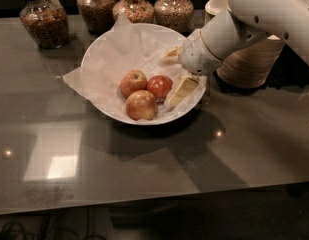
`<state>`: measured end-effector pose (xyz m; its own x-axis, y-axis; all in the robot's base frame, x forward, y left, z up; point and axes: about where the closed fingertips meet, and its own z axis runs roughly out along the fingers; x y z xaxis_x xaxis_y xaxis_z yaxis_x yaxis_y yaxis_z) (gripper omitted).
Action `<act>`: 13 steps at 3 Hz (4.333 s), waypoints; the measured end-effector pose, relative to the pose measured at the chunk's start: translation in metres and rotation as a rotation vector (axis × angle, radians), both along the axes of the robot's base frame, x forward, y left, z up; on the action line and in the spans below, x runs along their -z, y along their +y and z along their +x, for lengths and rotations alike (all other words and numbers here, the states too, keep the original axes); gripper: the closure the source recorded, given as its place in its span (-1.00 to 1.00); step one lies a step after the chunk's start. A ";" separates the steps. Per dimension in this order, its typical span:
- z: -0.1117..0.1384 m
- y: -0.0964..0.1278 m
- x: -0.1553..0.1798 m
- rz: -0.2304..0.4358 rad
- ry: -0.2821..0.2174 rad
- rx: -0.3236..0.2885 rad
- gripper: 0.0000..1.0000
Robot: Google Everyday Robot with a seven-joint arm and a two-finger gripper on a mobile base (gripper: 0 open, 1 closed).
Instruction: Pick apple from white bowl
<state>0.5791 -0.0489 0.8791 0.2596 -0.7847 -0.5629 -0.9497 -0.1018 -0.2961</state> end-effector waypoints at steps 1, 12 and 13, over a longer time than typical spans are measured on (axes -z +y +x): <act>0.002 0.002 0.008 0.003 0.021 -0.008 -0.40; 0.005 0.009 0.003 0.202 0.137 0.013 1.00; 0.004 0.009 -0.008 0.285 0.186 0.006 1.00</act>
Offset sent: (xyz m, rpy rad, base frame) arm 0.0061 0.0003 -0.0207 -0.0008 0.0532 0.0090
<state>0.5826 -0.0402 0.8874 0.1280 -0.5903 -0.7970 -0.9904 -0.0344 -0.1336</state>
